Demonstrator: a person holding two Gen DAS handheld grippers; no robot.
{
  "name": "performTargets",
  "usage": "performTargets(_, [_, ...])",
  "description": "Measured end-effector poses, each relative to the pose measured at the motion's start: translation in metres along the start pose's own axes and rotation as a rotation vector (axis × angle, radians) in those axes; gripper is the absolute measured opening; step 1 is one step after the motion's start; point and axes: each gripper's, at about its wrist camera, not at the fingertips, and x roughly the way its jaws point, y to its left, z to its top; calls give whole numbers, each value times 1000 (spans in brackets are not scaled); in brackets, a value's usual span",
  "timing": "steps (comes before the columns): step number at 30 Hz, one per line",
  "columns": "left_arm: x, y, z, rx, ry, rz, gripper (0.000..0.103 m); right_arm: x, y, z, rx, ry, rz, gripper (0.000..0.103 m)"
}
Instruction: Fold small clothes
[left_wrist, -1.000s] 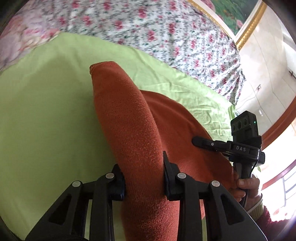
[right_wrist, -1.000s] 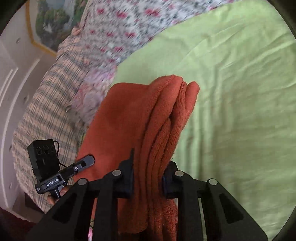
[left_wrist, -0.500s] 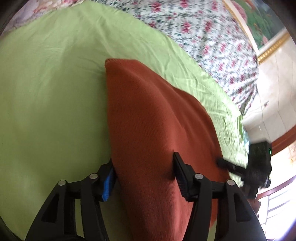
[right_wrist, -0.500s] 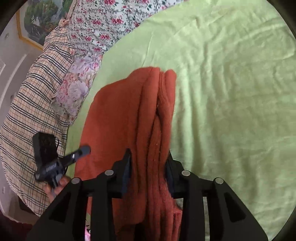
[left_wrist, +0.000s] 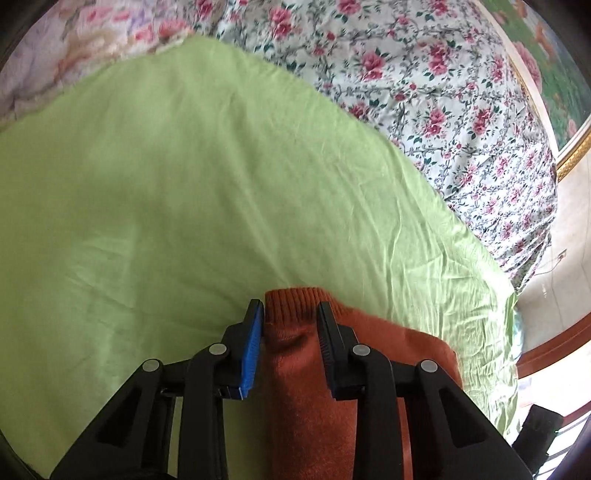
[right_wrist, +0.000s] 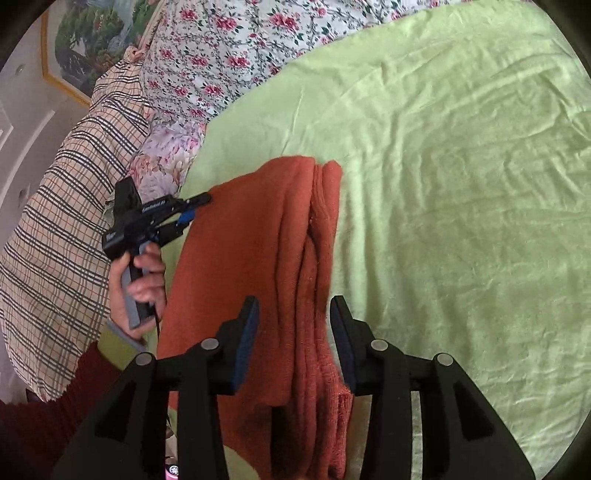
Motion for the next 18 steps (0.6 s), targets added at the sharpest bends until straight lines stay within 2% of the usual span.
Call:
performTargets(3, [-20,-7,-16,31,-31,19,45,-6,8,2,-27,-24,-8,42])
performTargets(8, [-56,-15,-71,73,-38,16,51,-4,16,6,-69,-27,-12,42])
performTargets(14, [-82,-19,-133,99,-9,13,58,19,23,11,-87,27,-44,41])
performTargets(15, [-82,-19,-138,103,2,20,59,26,21,12,-46,77,-98,37])
performTargets(16, [-81,-21,-143,111,13,33,59,31,18,12,-32,91,-107,29])
performTargets(17, [-81,-22,-149,120,28,52,59,36,16,14,-25,104,-111,11])
performTargets(18, [-81,-22,-153,123,35,58,59,36,18,15,-26,106,-117,10])
